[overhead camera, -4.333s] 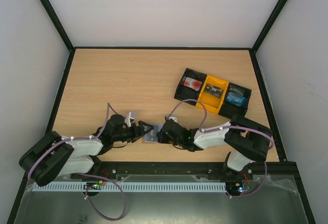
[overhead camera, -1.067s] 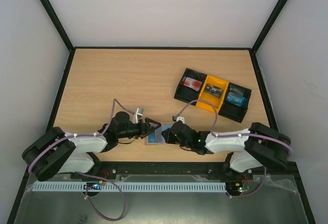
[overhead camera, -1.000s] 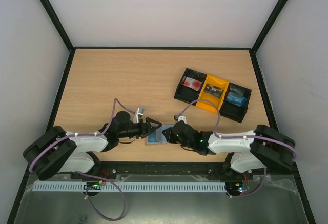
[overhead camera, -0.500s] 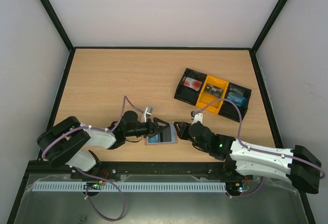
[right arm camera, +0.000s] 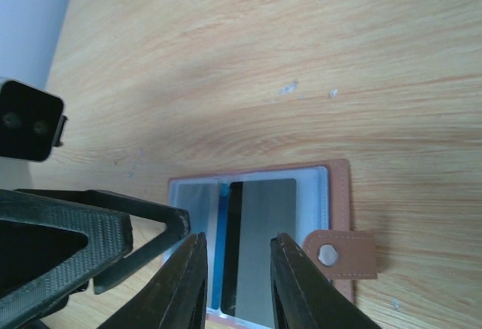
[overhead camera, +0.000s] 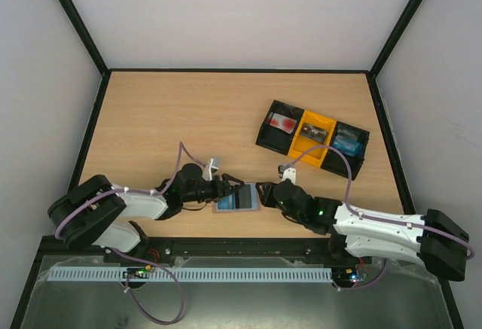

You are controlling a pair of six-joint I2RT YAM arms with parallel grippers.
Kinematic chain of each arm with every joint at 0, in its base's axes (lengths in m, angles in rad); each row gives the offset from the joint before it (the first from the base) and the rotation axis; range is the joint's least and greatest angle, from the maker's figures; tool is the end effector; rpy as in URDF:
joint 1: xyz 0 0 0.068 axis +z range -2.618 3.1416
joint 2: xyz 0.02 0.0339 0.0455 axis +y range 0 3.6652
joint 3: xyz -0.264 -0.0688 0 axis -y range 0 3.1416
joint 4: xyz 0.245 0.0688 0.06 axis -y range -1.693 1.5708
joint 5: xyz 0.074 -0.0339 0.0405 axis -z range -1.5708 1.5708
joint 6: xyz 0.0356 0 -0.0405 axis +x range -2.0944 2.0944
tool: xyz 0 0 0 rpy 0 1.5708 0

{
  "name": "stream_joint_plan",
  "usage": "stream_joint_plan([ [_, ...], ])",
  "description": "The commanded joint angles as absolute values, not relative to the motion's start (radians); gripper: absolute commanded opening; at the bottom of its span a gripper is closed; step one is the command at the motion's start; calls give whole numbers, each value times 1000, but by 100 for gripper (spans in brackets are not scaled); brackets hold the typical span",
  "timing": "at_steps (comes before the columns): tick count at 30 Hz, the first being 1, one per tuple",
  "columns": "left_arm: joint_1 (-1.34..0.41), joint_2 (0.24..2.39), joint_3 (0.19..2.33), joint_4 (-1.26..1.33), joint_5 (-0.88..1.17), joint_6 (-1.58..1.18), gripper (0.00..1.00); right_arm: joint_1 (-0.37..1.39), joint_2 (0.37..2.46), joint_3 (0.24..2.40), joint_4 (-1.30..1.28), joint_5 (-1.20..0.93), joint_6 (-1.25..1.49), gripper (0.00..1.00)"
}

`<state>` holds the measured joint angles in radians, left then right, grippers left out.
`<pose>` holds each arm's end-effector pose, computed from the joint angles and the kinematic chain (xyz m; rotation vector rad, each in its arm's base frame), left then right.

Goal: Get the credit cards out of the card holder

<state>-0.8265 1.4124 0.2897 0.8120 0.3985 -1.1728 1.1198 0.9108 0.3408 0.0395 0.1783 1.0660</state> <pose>0.1526 -0.1861 0.1467 -0.0610 2.2643 -1.6193 0.0889 0.1690 0.1852 0.0558 2.3009 1.0745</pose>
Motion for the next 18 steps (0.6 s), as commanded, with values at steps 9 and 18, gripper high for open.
stream_joint_plan([
  [9,-822,1452,264,716,349,-1092,64,1126,1167,371,133,81,1035,25],
  [18,-822,1496,264,716,360,-1076,62,1126,1260,384,180,44,1031,25],
])
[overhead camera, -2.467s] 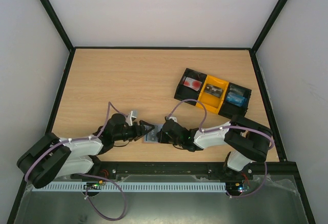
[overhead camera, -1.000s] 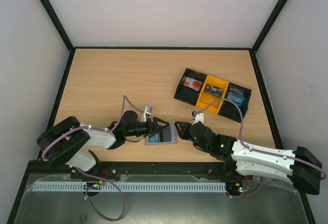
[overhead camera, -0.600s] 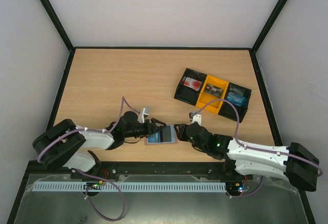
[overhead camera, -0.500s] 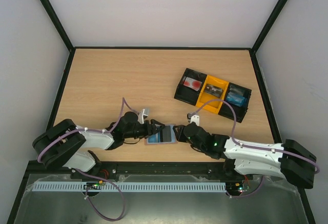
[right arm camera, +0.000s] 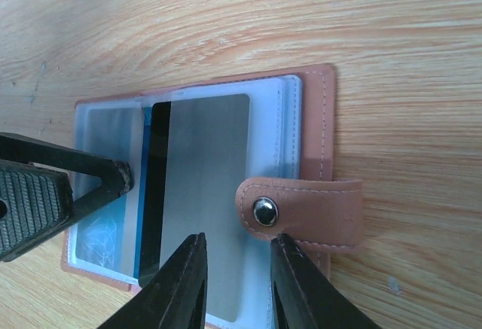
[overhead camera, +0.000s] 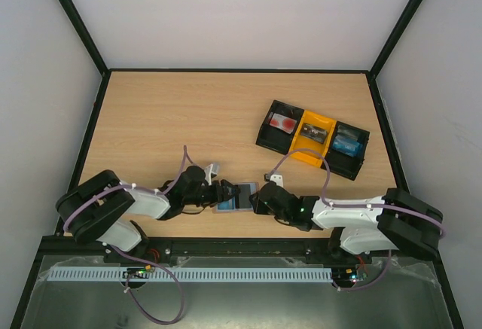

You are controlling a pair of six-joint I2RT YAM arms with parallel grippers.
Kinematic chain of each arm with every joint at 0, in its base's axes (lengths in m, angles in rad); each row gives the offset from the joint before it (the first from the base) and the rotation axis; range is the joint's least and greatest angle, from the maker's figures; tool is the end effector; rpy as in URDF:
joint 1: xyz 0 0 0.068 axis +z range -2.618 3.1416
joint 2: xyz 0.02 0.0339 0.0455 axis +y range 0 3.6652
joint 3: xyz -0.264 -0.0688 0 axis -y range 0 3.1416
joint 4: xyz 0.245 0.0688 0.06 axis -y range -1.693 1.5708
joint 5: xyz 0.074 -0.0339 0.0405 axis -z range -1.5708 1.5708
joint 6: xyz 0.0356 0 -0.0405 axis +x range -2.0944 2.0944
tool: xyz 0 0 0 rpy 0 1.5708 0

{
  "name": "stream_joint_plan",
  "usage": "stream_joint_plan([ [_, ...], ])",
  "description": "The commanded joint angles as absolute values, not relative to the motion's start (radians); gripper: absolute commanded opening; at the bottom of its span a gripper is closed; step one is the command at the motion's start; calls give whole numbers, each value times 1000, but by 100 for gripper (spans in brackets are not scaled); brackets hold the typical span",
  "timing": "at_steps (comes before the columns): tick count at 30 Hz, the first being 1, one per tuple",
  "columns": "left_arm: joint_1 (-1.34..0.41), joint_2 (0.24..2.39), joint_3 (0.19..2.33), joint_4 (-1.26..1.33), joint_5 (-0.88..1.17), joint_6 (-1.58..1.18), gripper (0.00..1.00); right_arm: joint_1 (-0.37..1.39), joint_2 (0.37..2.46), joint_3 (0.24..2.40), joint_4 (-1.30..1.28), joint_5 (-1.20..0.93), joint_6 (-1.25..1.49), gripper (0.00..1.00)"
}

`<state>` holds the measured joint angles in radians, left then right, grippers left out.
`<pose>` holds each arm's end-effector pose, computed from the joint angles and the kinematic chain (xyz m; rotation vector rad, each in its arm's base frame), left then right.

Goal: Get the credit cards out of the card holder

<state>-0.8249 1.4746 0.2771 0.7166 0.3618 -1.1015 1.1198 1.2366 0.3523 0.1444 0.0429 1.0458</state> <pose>0.1502 -0.1811 0.1204 -0.0672 2.4107 -1.4432 0.0955 0.1938 0.1376 -0.0702 2.5472 0.9672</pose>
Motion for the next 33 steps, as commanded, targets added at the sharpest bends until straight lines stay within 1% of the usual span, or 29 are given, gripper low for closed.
stream_joint_plan([
  [1,-821,1500,264,718,360,-1075,62,1126,1268,386,182,44,1030,25],
  [5,-821,1522,262,742,374,-1079,60,1126,1299,389,178,44,1035,25],
  [11,-822,1548,260,788,399,-1094,55,1126,1307,367,165,61,1043,24],
  [16,-822,1566,257,827,414,-1112,48,1126,1299,328,183,55,1051,17],
  [17,-822,1570,255,836,416,-1116,46,1127,1298,321,187,53,1054,17],
  [21,-822,1578,252,861,425,-1127,32,1126,1300,304,202,50,1058,17],
  [24,-822,1574,241,865,410,-1126,26,1126,1304,295,203,46,1061,17],
  [25,-821,1574,235,869,404,-1129,22,1126,1304,291,201,47,1062,17],
  [27,-821,1575,228,883,403,-1133,16,1126,1299,282,203,50,1067,17],
  [29,-819,1577,228,890,410,-1134,11,1126,1292,274,210,52,1073,17],
  [33,-816,1564,230,892,416,-1133,5,1126,1290,267,217,55,1072,17],
])
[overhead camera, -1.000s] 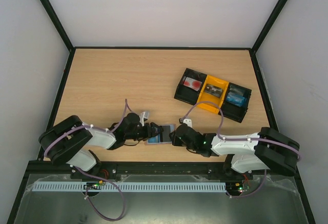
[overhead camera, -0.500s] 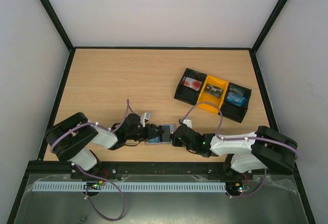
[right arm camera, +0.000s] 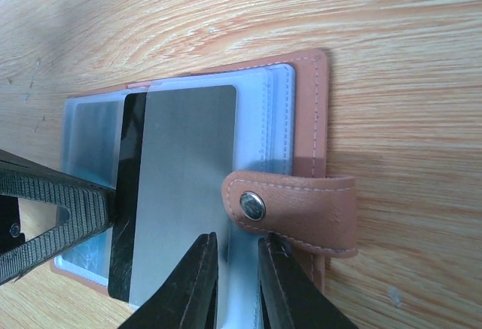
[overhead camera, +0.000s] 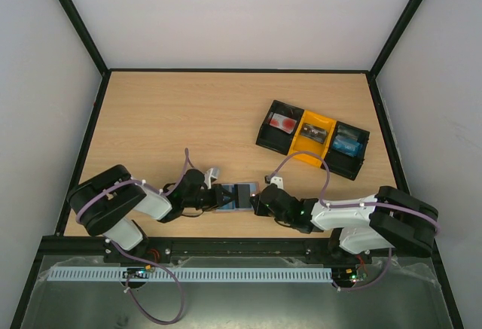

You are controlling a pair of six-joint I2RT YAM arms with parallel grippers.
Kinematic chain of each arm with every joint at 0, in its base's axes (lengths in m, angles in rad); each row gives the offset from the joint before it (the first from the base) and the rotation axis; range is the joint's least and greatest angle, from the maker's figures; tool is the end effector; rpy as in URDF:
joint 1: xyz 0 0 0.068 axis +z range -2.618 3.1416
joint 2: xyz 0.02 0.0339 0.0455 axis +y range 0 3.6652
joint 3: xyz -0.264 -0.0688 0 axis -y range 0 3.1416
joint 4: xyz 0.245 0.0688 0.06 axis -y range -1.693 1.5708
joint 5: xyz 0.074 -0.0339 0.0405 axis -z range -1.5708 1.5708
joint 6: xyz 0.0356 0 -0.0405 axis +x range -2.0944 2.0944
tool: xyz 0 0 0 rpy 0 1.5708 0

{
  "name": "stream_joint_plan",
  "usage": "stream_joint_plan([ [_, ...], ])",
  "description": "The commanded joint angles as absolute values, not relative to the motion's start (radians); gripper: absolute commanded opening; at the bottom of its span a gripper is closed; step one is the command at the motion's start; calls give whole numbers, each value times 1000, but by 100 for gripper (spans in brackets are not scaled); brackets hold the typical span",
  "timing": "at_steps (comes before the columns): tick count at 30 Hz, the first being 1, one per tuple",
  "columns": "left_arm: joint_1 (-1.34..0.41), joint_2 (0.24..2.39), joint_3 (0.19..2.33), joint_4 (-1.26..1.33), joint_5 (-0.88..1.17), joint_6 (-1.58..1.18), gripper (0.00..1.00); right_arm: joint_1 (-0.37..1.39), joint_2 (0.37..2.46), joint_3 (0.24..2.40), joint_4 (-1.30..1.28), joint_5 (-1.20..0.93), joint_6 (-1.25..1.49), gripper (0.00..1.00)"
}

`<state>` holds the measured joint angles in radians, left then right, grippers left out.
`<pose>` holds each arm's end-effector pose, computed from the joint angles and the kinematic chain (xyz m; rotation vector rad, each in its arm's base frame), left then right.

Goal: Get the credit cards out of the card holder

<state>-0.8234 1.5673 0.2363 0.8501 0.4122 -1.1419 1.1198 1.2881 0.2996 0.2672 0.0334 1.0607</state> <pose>0.1459 -0.1784 0.1044 -0.0811 2.4420 -1.5036 0.0941 0.1916 0.1230 -0.0559 2.5407 0.9995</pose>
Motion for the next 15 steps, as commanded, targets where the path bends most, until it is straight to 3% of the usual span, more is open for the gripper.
stream_joint_plan([
  [1,-815,1557,229,889,411,-1133,5,1126,1289,268,215,55,1070,17],
  [7,-815,1540,228,854,405,-1125,12,1127,1283,258,223,60,1072,17],
  [15,-813,1528,222,867,411,-1120,3,1126,1283,256,223,65,1071,17],
])
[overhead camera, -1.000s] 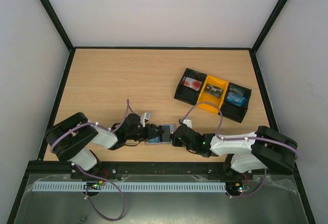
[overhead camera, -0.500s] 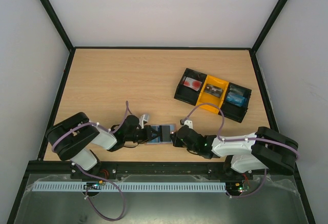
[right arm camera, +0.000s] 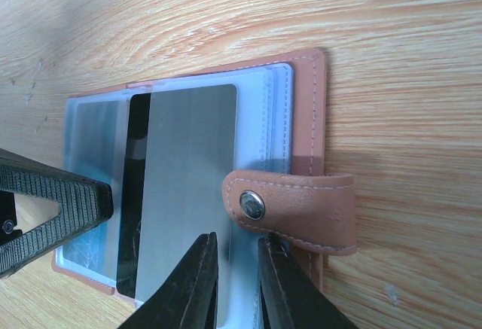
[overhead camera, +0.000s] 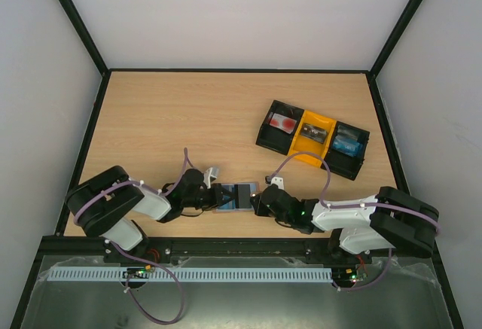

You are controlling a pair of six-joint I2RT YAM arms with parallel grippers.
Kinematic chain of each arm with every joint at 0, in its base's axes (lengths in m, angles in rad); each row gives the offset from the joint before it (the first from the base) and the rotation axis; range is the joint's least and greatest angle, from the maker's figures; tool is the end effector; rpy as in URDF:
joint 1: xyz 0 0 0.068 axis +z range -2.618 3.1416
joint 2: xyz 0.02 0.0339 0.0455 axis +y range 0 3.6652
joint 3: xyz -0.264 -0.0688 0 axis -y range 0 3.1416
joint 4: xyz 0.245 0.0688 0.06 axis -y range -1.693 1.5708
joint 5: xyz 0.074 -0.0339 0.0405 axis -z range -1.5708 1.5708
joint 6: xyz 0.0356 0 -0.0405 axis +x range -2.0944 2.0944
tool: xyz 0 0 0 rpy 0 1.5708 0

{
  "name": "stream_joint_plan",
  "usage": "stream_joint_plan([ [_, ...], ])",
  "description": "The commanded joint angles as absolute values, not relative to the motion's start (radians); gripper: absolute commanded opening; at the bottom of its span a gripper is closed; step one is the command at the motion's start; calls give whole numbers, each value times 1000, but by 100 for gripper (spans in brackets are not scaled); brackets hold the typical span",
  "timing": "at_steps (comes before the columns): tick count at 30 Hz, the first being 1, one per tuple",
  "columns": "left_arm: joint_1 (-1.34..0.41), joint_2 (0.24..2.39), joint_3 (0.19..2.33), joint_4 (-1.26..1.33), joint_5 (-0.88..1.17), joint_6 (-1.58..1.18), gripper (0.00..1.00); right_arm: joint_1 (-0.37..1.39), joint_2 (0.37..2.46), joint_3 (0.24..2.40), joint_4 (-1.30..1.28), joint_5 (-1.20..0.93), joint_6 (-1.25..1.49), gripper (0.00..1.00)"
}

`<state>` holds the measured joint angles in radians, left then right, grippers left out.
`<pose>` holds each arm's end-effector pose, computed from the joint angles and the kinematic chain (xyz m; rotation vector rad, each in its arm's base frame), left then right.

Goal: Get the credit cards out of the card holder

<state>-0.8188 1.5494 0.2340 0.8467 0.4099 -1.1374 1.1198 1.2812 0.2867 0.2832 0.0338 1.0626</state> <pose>0.1464 -0.1773 0.1074 -0.0782 2.4248 -1.5061 0.0932 0.1898 0.1222 -0.0528 2.5324 1.0101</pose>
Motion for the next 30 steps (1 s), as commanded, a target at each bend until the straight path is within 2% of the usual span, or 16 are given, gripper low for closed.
stream_joint_plan([
  [1,-814,1528,226,867,413,-1119,3,1126,1283,255,225,66,1071,17],
  [4,-815,1533,233,862,414,-1117,5,1126,1283,255,226,66,1072,17],
  [6,-813,1539,242,833,401,-1116,18,1126,1283,256,228,66,1072,17],
  [10,-815,1548,242,825,392,-1115,34,1126,1285,257,229,67,1072,17],
  [14,-813,1562,249,831,402,-1111,36,1126,1288,257,230,68,1072,17],
  [22,-816,1621,264,912,432,-1147,28,1126,1293,256,234,62,1074,17],
  [28,-813,1612,267,932,432,-1152,3,1126,1295,261,232,58,1073,17],
  [30,-810,1597,263,920,428,-1145,3,1126,1294,261,229,60,1072,17],
])
